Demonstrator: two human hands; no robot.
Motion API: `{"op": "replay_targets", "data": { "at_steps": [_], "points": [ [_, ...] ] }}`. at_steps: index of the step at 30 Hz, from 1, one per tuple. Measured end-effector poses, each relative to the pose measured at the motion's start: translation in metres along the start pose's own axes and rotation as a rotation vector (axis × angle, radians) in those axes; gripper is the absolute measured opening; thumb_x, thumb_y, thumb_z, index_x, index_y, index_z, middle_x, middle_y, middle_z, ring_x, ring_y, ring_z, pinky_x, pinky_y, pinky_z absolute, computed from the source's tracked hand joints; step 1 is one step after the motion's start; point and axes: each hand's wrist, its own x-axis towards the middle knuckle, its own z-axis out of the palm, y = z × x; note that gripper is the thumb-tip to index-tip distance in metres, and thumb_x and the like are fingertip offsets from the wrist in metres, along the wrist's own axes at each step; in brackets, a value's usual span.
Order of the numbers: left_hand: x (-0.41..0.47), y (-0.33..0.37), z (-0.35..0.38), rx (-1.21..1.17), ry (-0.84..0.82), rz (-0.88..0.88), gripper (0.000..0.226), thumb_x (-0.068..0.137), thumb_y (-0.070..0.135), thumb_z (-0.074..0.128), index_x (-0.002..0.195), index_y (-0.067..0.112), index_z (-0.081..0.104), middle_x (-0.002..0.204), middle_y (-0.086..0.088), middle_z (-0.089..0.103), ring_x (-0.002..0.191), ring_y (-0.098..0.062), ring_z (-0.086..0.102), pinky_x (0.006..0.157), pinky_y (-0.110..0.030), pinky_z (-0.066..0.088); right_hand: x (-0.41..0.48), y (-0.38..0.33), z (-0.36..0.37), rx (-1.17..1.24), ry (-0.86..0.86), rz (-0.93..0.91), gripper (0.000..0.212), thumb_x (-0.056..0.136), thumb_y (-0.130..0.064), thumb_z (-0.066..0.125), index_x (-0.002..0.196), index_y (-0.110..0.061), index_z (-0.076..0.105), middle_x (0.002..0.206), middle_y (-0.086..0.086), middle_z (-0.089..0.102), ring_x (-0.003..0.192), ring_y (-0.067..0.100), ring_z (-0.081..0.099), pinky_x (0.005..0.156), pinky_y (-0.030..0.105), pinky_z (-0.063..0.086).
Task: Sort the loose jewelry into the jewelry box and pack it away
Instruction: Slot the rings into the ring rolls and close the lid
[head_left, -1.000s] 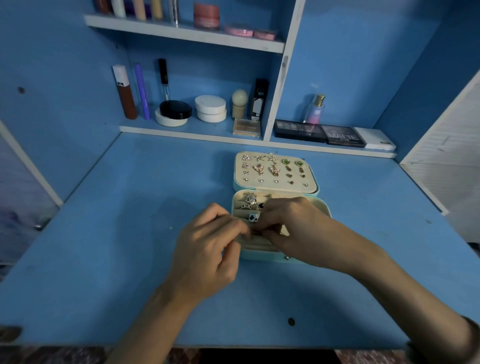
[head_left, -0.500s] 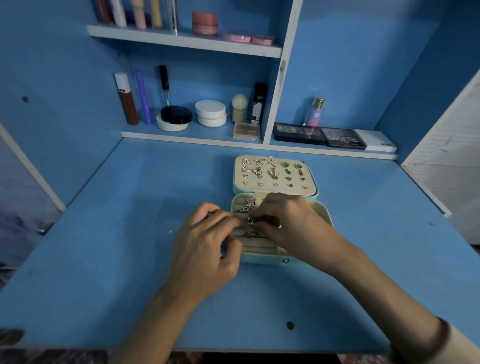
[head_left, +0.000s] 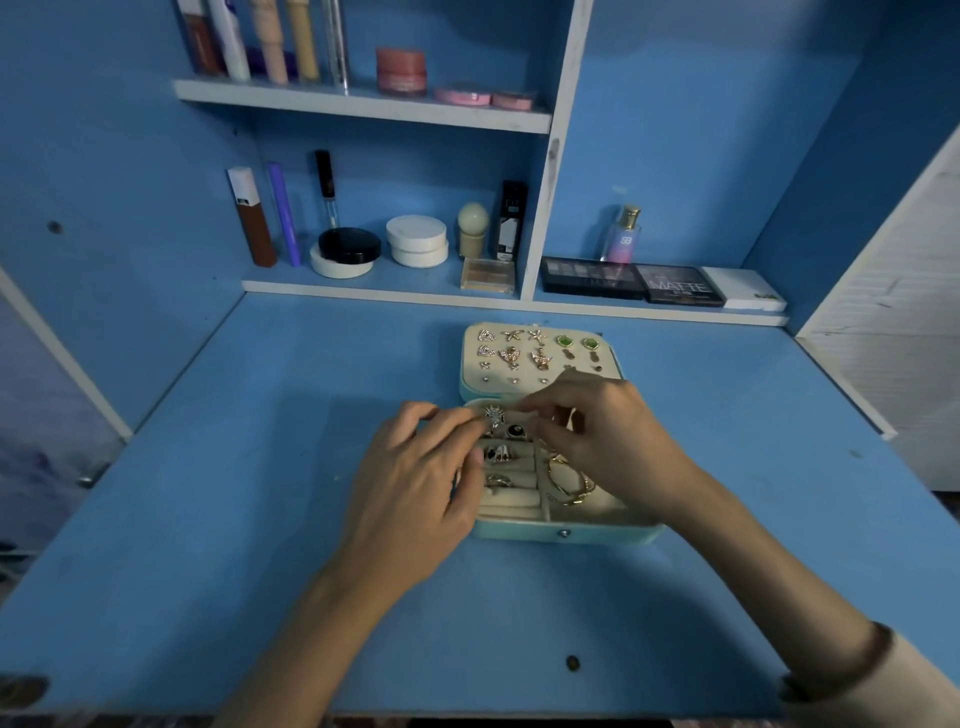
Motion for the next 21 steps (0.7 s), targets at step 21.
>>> {"op": "replay_targets", "data": {
  "at_steps": [21],
  "points": [
    [-0.003, -0.002, 0.008, 0.066, 0.143, 0.007, 0.037, 0.093, 0.025, 0.041, 0.085, 0.009, 0.075, 0.098, 0.006, 0.072, 0.093, -0.022, 0.049, 0.072, -0.035, 0.033, 0.002, 0.0, 0.017, -0.002, -0.001, -0.092, 0.006, 0.081, -0.011, 0.069, 0.084, -0.01, 0.075, 0.069, -0.004, 0.053, 0.065, 0.009, 0.047, 0.066, 0.024, 0.042]
  ]
}}
